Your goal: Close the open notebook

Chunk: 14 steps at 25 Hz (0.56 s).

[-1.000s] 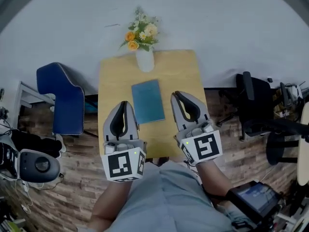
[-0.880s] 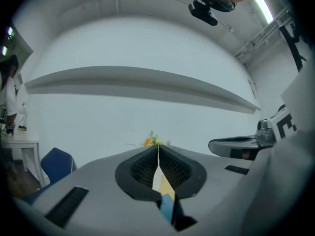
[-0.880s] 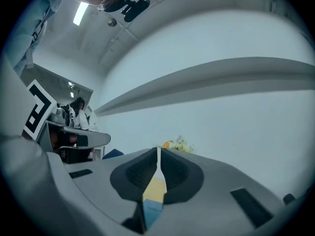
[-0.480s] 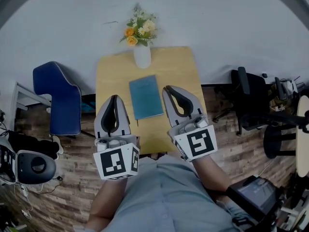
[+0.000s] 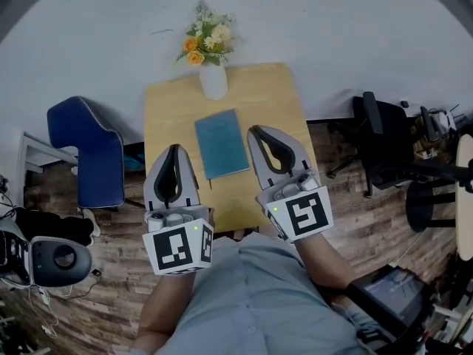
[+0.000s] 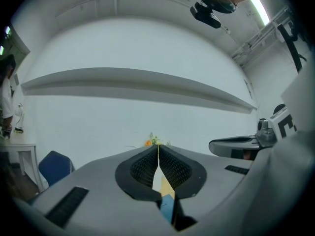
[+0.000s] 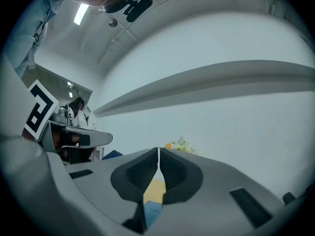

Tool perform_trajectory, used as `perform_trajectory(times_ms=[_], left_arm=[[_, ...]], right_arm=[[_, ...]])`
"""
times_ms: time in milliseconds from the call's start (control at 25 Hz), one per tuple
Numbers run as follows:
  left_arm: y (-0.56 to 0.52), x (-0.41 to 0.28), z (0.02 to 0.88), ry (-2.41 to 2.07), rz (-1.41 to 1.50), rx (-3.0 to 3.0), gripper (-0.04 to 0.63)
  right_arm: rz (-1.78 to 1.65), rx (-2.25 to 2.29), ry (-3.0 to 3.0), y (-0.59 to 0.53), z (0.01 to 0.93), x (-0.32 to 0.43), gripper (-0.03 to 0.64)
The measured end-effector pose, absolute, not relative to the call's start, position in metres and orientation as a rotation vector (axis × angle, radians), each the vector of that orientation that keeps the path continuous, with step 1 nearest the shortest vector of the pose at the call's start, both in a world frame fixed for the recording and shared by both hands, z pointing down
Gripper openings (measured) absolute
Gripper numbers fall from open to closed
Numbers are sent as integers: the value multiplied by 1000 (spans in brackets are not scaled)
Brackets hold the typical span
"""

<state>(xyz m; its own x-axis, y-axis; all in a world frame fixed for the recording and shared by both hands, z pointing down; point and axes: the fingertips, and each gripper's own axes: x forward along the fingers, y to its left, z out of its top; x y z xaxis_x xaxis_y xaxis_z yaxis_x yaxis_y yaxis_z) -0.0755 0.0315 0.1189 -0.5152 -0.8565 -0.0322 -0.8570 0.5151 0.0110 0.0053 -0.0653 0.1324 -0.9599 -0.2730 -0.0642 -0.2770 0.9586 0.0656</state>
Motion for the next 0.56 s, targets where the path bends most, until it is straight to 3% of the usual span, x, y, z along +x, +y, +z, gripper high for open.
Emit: perform_trajectory(times_ms=[560], left_arm=[[20, -64, 126, 2724, 15, -1544, 26]], right_arm=[[95, -419, 3069, -76, 140, 13, 51]])
